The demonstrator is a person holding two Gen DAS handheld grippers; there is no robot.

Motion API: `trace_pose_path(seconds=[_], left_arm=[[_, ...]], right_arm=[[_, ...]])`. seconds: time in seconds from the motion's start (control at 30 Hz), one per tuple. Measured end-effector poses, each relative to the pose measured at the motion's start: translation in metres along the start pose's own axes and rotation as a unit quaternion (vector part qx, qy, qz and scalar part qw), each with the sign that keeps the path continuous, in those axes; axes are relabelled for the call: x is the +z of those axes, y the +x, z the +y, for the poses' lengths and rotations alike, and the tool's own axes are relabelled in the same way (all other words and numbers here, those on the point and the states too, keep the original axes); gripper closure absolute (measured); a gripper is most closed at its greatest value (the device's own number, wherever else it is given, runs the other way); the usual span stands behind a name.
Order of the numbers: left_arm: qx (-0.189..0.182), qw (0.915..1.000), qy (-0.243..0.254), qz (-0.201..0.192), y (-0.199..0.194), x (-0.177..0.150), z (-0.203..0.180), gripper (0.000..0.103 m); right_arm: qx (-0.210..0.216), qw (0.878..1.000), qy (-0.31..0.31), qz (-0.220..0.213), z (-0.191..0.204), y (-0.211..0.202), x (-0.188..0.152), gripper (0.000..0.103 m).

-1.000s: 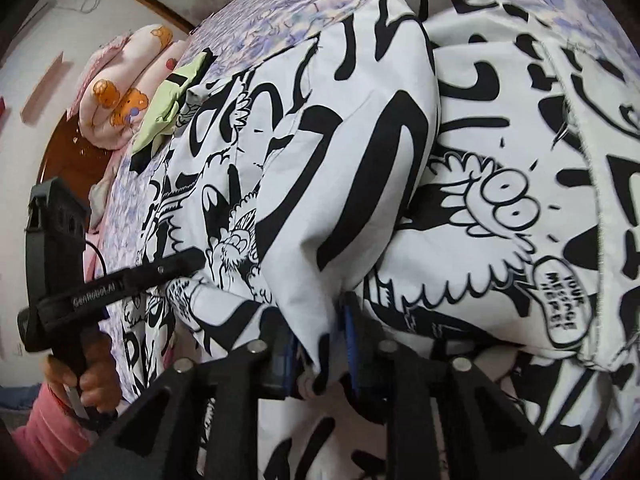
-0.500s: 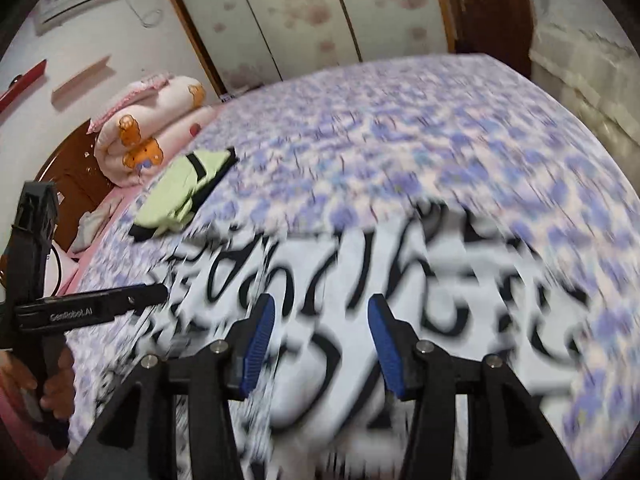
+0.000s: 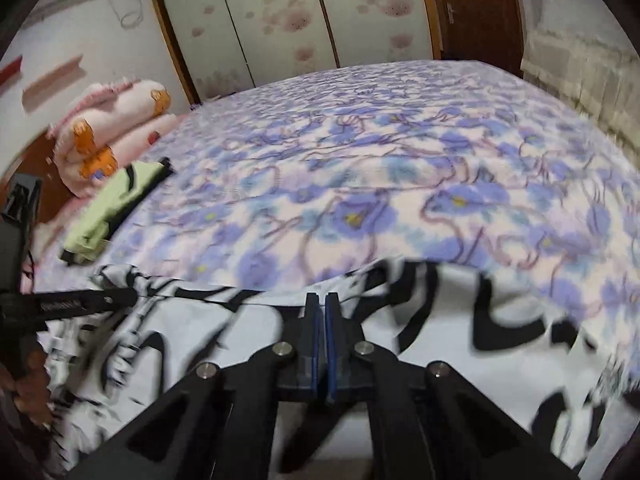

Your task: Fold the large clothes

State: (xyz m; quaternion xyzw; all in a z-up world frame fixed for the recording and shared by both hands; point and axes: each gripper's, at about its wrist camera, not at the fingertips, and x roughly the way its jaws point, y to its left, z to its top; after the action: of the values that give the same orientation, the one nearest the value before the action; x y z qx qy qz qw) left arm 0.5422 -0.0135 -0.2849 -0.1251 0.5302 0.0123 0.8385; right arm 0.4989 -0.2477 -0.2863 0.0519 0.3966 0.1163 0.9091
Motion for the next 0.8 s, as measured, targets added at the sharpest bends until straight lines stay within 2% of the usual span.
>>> trace_pose_path(seconds=[0.17, 0.27, 0.37, 0.43, 0.5, 0.6, 0.67, 0.7, 0.73, 0.8], left_arm=[[-0.015, 0.9998, -0.015, 0.002, 0.015, 0.011, 0.005, 0.09], [-0.024, 0.9992, -0.031, 0.003, 0.016, 0.013, 0.016, 0.095], [0.033, 0.9993, -0.016, -0.008, 0.011, 0.014, 0.026, 0.093], [0.06, 0.998, -0.004, -0.017, 0.009, 0.016, 0.035, 0.092], [0.057, 0.9982, 0.0, -0.015, 0.009, 0.018, 0.045, 0.092], [0.079, 0.9967, 0.005, -0.019, 0.01, 0.019, 0.056, 0.093], [0.078, 0.9968, -0.002, -0.017, 0.012, 0.021, 0.066, 0.093], [0.079, 0.9967, -0.009, -0.015, 0.013, 0.022, 0.071, 0.093], [0.079, 0.9967, -0.01, -0.014, 0.014, 0.024, 0.074, 0.093], [0.103, 0.9945, -0.01, -0.011, 0.012, 0.025, 0.081, 0.093]], right_arm=[[0.0, 1.0, 0.012, 0.015, -0.014, 0.025, 0.009, 0.103], [-0.006, 0.999, 0.01, 0.035, -0.014, 0.033, 0.01, 0.103], [-0.005, 0.999, 0.007, 0.043, -0.016, 0.032, 0.012, 0.103], [-0.019, 0.999, -0.028, 0.04, -0.009, 0.027, 0.016, 0.103], [-0.03, 0.998, -0.046, 0.037, -0.007, 0.024, 0.019, 0.103], [-0.028, 0.998, -0.041, 0.04, -0.017, 0.022, 0.02, 0.103], [-0.083, 0.995, -0.033, 0.04, -0.032, 0.019, 0.018, 0.103], [-0.089, 0.995, -0.019, 0.047, -0.044, 0.018, 0.017, 0.103], [-0.089, 0.994, -0.005, 0.055, -0.055, 0.018, 0.016, 0.103], [-0.078, 0.995, 0.003, 0.064, -0.069, 0.015, 0.014, 0.103]])
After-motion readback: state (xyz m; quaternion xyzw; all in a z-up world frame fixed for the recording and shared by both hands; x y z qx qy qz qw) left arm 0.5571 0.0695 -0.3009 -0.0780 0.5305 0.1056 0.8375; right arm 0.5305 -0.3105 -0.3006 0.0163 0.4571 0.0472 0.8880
